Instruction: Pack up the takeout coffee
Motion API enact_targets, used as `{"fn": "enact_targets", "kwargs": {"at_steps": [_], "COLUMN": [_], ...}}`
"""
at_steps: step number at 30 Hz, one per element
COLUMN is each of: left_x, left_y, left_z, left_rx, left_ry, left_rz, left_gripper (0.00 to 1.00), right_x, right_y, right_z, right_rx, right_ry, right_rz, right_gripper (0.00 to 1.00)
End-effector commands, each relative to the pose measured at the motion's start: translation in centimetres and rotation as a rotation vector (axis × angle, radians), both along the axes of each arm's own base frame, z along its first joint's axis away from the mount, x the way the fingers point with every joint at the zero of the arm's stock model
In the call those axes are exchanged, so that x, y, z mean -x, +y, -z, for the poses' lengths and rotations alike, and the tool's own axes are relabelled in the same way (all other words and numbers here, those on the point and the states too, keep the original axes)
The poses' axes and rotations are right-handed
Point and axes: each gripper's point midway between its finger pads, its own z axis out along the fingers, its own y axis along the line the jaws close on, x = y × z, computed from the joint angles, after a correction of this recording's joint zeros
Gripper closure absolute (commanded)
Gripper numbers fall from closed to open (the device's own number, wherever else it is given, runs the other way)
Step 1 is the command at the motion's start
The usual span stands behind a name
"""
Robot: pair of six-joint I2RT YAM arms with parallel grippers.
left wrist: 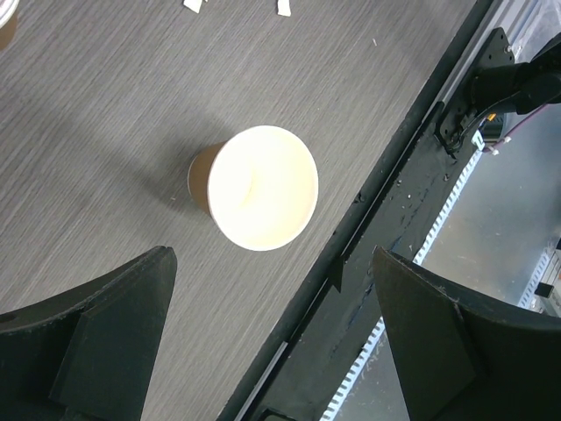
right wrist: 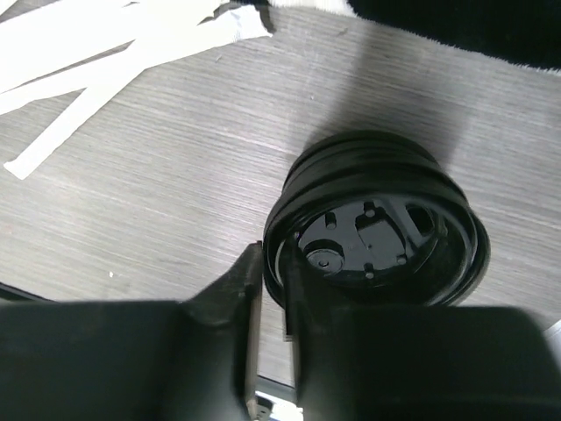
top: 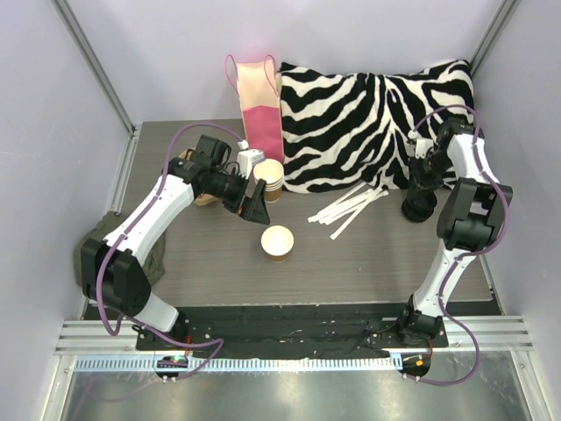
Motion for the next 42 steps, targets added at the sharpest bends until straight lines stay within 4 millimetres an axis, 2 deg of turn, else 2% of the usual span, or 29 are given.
{"fn": "enact_targets", "kwargs": {"at_steps": [1, 4, 7, 11, 17, 35, 40, 42], "left_x": [-1.1, -1.0, -1.0, -0.9, -0.9, -0.8, -0.7, -0.8], "left_y": [-0.5, -0.6, -0.5, -0.6, -0.6, -0.5, -0.5, -0.5], "left_z": [-1.6, -1.6, -1.6, -1.5, -1.4, -1.0, -0.8, -0.8], "left_rx": [0.035, 0.034, 0.033, 0.037, 0.038, 0.031, 0.029, 0.029], "left_ry": [-0.062, -0.062, -0.062, -0.056, -0.054, -0.049, -0.043, -0.046], "left_rz": [0.001, 0.003, 0.005, 0.009, 0.011, 0.007, 0.007, 0.008], "left_gripper": [0.00, 0.01, 0.00, 0.00, 0.00, 0.00, 0.00, 0.00], "right_x": [-0.9, -0.6, 0.1, 0.9, 0.6, 0.3, 0.2, 0.1], "right_y": [-0.3, -0.1, -0.4, -1.0, -0.8, -0.1, -0.1, 0.0], "right_z": [-1.4, -2.0, -2.6, -2.6, -2.6, -1.1, -0.6, -0.5], "right_rx": [0.037, 0.026, 0.035, 0.037, 0.005, -0.044, -0.056, -0.058], "right_ry": [-0.058, -0.057, -0.052, -0.027, -0.025, 0.015, 0.023, 0.025], "right_rz": [0.006, -0.015, -0.043, -0.051, -0.032, -0.012, -0.004, -0.001], "right_gripper": [0.63, 0.51, 0.50, 0.54, 0.63, 0.64, 0.67, 0.71]}}
